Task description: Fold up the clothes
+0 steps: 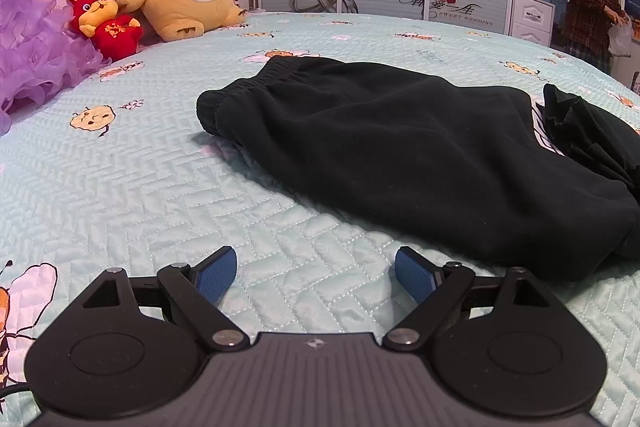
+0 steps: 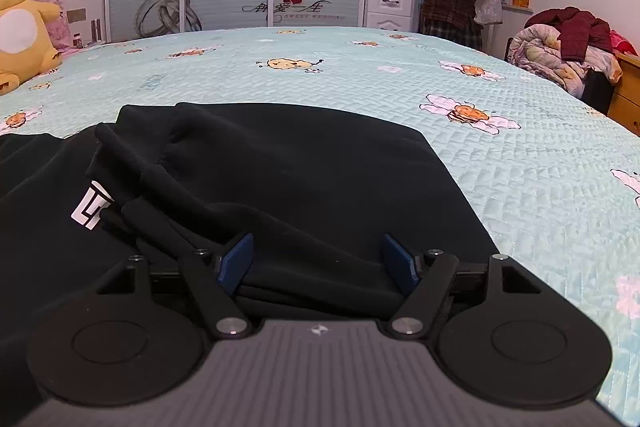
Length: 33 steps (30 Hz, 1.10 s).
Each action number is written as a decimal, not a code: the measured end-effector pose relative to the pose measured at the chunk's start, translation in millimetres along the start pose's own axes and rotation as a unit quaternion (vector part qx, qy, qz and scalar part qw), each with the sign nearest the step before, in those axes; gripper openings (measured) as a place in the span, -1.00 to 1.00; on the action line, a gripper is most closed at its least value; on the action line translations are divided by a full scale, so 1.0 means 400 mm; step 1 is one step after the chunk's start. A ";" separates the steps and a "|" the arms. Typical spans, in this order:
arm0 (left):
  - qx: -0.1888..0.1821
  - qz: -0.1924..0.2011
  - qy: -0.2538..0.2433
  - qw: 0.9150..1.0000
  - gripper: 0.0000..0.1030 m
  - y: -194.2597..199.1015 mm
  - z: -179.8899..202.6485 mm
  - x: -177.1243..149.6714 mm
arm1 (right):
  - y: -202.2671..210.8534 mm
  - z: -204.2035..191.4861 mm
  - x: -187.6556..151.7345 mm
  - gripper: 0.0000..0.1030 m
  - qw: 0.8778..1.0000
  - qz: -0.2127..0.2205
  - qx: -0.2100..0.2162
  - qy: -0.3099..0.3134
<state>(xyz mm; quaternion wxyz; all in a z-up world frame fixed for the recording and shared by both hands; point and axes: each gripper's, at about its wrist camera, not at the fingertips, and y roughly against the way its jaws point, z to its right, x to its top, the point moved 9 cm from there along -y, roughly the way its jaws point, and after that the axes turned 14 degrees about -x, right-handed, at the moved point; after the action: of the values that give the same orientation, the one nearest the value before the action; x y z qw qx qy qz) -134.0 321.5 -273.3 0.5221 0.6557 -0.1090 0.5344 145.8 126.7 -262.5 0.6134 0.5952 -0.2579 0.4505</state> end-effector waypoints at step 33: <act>0.013 0.026 -0.033 0.999 0.78 0.006 0.019 -0.006 | 0.107 0.080 -0.099 0.62 0.999 -0.028 -0.009 -0.018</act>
<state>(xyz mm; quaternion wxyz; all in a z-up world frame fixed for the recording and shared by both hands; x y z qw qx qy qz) -132.1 313.5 -273.1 0.4956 0.6766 -0.1359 0.5274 97.6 81.0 -269.9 0.6264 0.6045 -0.2563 0.4201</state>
